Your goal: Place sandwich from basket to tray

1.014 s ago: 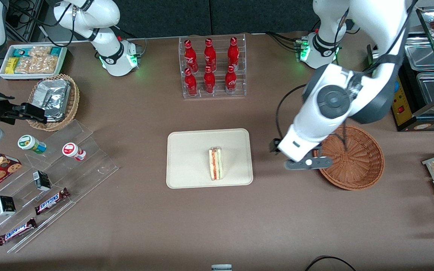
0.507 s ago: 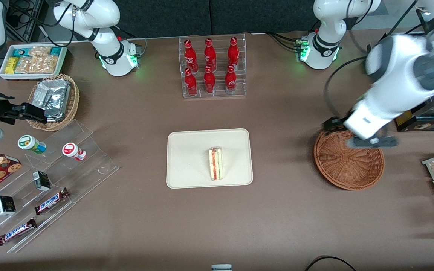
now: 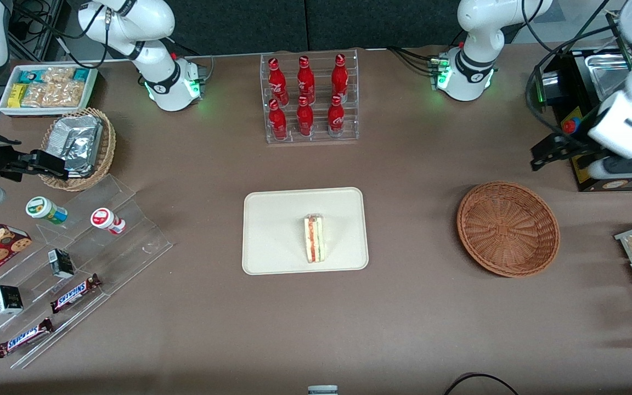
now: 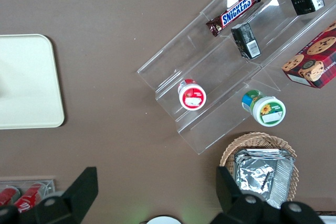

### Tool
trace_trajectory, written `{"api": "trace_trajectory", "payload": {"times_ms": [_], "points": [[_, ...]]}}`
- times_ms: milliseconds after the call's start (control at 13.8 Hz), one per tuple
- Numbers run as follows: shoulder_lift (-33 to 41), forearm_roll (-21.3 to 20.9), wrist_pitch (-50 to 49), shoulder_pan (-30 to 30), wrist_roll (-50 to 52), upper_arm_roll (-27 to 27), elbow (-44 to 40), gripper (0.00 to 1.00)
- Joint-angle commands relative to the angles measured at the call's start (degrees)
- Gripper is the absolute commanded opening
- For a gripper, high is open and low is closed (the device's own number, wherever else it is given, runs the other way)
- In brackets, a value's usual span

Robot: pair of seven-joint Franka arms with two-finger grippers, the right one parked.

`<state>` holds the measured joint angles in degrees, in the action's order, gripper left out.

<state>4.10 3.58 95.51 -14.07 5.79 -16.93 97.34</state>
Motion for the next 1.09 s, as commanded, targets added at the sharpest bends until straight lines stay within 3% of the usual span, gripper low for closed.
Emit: {"api": "trace_trajectory", "payload": {"times_ms": [0, 217, 507, 1014], "points": [[-0.9, -0.3, -1.8, -0.6, -0.4, 0.1, -2.8, 1.0], [-1.1, -0.5, -1.9, 0.3, -0.3, 1.9, -4.3, 1.0], [-0.7, -1.6, -2.1, 13.0, -0.3, 14.3, -5.0, 1.0], [-0.6, -3.1, -5.3, 13.3, -0.5, 15.3, -5.8, 1.0]]}}
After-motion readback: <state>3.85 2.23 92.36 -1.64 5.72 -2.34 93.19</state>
